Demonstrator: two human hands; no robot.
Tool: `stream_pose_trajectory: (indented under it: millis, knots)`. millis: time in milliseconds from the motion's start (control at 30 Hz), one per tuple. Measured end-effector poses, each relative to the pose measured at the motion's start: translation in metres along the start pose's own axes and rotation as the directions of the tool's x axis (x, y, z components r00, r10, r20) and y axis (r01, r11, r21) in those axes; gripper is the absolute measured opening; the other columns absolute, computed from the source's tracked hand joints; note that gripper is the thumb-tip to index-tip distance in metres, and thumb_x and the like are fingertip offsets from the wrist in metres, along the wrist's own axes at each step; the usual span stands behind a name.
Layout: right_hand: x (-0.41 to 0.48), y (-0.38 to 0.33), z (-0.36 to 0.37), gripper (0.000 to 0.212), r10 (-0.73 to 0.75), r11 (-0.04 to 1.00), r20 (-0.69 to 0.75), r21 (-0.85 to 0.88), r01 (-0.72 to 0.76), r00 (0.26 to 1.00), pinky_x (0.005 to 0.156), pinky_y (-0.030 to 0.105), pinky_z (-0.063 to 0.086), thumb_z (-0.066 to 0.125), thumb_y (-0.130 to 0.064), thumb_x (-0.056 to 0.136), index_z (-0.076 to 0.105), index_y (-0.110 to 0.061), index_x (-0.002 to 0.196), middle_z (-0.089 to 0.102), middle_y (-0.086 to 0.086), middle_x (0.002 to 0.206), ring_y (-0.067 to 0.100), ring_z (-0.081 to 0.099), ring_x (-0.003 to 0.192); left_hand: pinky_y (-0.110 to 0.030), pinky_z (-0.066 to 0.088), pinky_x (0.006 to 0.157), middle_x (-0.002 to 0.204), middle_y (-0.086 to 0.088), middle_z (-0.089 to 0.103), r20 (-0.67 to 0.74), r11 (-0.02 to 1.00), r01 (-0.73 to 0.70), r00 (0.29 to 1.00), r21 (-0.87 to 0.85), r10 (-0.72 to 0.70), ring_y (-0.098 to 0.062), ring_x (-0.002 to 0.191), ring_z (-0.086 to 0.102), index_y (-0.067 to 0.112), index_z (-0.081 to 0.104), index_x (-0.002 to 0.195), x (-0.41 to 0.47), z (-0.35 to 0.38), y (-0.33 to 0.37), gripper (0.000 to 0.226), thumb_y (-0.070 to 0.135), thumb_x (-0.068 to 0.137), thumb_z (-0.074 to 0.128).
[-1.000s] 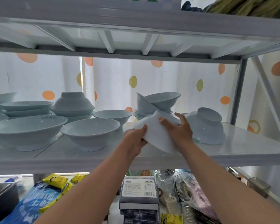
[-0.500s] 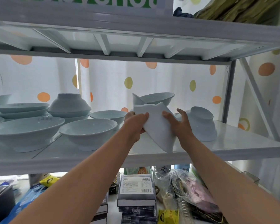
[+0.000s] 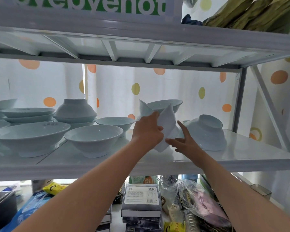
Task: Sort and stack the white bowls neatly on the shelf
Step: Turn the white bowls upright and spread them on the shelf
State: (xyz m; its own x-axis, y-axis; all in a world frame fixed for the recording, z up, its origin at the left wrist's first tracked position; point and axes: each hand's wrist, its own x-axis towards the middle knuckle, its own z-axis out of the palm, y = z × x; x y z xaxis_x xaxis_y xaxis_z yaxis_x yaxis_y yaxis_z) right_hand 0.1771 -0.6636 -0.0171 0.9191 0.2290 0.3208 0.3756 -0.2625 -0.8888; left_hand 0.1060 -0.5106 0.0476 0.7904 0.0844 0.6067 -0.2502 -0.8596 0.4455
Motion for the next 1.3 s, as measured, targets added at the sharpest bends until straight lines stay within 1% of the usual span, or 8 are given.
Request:
stream_pose_trajectory:
  millis: [133, 267, 433, 600, 900, 1033, 1200, 1300]
  knots:
    - [0.001, 0.009, 0.003, 0.112, 0.010, 0.997, -0.019, -0.082, -0.012, 1.000, 0.091, 0.040, 0.051, 0.079, -0.060, 0.052, 0.011, -0.051, 0.140, 0.062, 0.006, 0.123, 0.014, 0.067, 0.097, -0.027, 0.043, 0.071, 0.073, 0.007, 0.043, 0.052, 0.990, -0.097, 0.994, 0.099, 0.092, -0.030, 0.090, 0.060, 0.021, 0.052, 0.115, -0.004, 0.008, -0.002, 0.038, 0.005, 0.081, 0.055]
    - [0.001, 0.015, 0.006, 0.121, 0.019, 0.988, -0.045, -0.154, -0.026, 0.999, 0.090, 0.036, 0.049, 0.082, -0.052, 0.056, -0.001, -0.046, 0.143, 0.051, 0.005, 0.136, 0.016, 0.062, 0.103, -0.035, 0.051, 0.079, 0.100, -0.002, 0.068, 0.136, 0.953, -0.228, 0.970, 0.199, 0.203, -0.030, 0.097, 0.063, 0.020, 0.050, 0.112, -0.006, 0.017, -0.004, 0.038, 0.006, 0.077, 0.056]
    - [0.007, 0.023, 0.013, 0.150, 0.055, 0.977, -0.109, -0.199, -0.076, 0.993, 0.098, 0.044, 0.045, 0.085, -0.055, 0.038, -0.021, -0.034, 0.143, 0.042, 0.011, 0.145, 0.029, 0.055, 0.117, -0.035, 0.048, 0.077, 0.103, -0.003, 0.068, 0.237, 0.843, -0.400, 0.913, 0.360, 0.332, -0.031, 0.096, 0.063, 0.021, 0.046, 0.113, -0.007, 0.032, -0.011, 0.036, 0.012, 0.080, 0.056]
    - [0.011, 0.030, 0.020, 0.132, 0.052, 0.958, -0.189, -0.269, -0.102, 0.981, 0.085, 0.030, 0.042, 0.088, -0.034, 0.057, -0.007, -0.015, 0.147, 0.050, 0.016, 0.136, 0.032, 0.055, 0.115, -0.032, 0.043, 0.072, 0.107, -0.004, 0.067, 0.270, 0.772, -0.464, 0.885, 0.435, 0.379, -0.031, 0.097, 0.063, 0.020, 0.044, 0.117, -0.010, 0.040, -0.017, 0.036, 0.025, 0.085, 0.059]
    - [0.011, 0.031, 0.030, 0.118, 0.075, 0.912, -0.243, -0.376, -0.166, 0.967, 0.085, 0.035, 0.045, 0.089, -0.038, 0.048, 0.019, -0.010, 0.139, 0.057, 0.012, 0.129, 0.032, 0.055, 0.113, -0.031, 0.036, 0.068, 0.107, -0.007, 0.065, 0.292, 0.684, -0.510, 0.860, 0.521, 0.418, -0.032, 0.096, 0.063, 0.019, 0.043, 0.118, -0.013, 0.044, -0.024, 0.032, 0.029, 0.090, 0.055]
    - [0.010, 0.031, 0.032, 0.111, 0.073, 0.886, -0.242, -0.429, -0.174, 0.968, 0.088, 0.038, 0.048, 0.087, -0.040, 0.051, 0.024, -0.008, 0.136, 0.059, 0.011, 0.126, 0.031, 0.057, 0.112, -0.032, 0.036, 0.066, 0.107, -0.008, 0.065, 0.277, 0.662, -0.515, 0.855, 0.544, 0.438, -0.031, 0.096, 0.064, 0.018, 0.042, 0.122, -0.016, 0.045, -0.027, 0.033, 0.021, 0.091, 0.054]
    - [0.008, 0.030, 0.033, 0.101, 0.078, 0.870, -0.207, -0.463, -0.168, 0.975, 0.087, 0.038, 0.049, 0.083, -0.040, 0.060, 0.023, -0.008, 0.135, 0.066, 0.006, 0.117, 0.028, 0.062, 0.105, -0.034, 0.044, 0.071, 0.106, -0.009, 0.066, 0.272, 0.648, -0.534, 0.842, 0.543, 0.466, -0.032, 0.096, 0.064, 0.017, 0.043, 0.122, -0.017, 0.043, -0.030, 0.035, 0.024, 0.090, 0.055]
    - [0.006, 0.027, 0.033, 0.102, 0.085, 0.871, -0.181, -0.463, -0.161, 0.980, 0.089, 0.037, 0.046, 0.080, -0.039, 0.064, 0.019, -0.010, 0.139, 0.067, 0.004, 0.117, 0.027, 0.060, 0.108, -0.031, 0.038, 0.066, 0.104, -0.008, 0.066, 0.253, 0.642, -0.551, 0.828, 0.533, 0.500, -0.031, 0.094, 0.065, 0.018, 0.044, 0.121, -0.016, 0.040, -0.032, 0.034, 0.028, 0.090, 0.055]
